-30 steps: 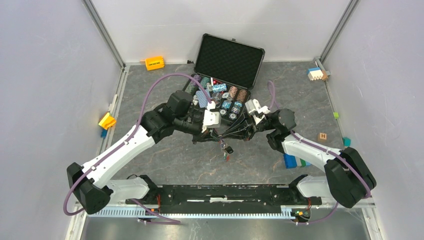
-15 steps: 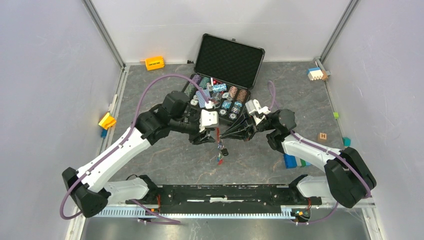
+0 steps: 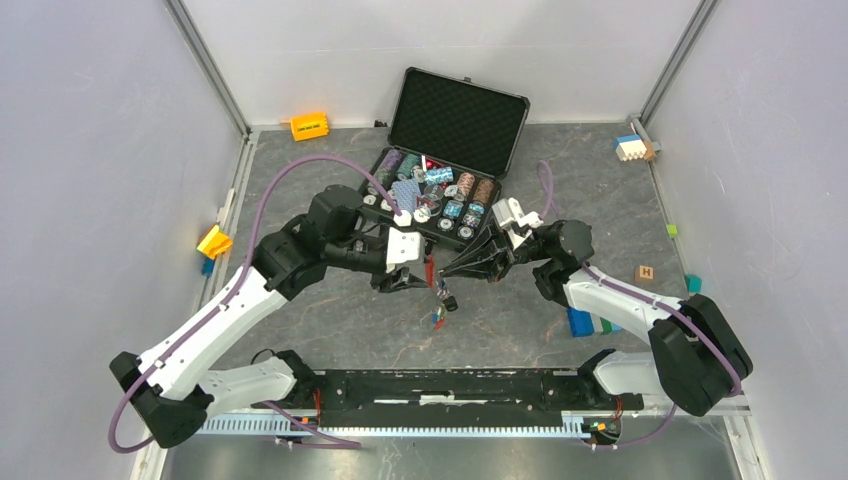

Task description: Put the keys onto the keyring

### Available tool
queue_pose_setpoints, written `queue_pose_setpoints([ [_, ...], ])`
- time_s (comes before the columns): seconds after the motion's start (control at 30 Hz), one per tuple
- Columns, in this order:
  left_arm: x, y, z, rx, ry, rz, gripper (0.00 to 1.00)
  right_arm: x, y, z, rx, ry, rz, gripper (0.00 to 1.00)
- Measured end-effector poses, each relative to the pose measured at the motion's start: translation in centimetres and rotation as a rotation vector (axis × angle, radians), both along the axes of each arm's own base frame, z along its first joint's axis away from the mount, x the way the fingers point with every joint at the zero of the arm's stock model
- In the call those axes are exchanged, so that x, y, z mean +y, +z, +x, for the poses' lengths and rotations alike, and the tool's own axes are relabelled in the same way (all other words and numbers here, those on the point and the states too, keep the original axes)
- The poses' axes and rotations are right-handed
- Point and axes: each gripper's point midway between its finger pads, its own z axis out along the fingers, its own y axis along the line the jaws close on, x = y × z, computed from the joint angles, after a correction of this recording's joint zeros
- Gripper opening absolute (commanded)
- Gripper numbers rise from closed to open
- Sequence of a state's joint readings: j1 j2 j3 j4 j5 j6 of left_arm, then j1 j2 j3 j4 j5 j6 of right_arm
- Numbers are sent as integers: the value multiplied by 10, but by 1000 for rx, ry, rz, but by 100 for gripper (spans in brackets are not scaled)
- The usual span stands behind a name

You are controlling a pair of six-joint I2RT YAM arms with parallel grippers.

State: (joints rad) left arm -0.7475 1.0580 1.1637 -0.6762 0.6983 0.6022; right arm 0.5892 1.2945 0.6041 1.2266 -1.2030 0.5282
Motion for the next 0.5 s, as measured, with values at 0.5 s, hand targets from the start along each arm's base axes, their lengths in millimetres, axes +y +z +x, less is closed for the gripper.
queue_pose_setpoints([
  [0.5,-16,-4,-7,49,-74,-73,36,-1,3,1,17,-17,19,0],
])
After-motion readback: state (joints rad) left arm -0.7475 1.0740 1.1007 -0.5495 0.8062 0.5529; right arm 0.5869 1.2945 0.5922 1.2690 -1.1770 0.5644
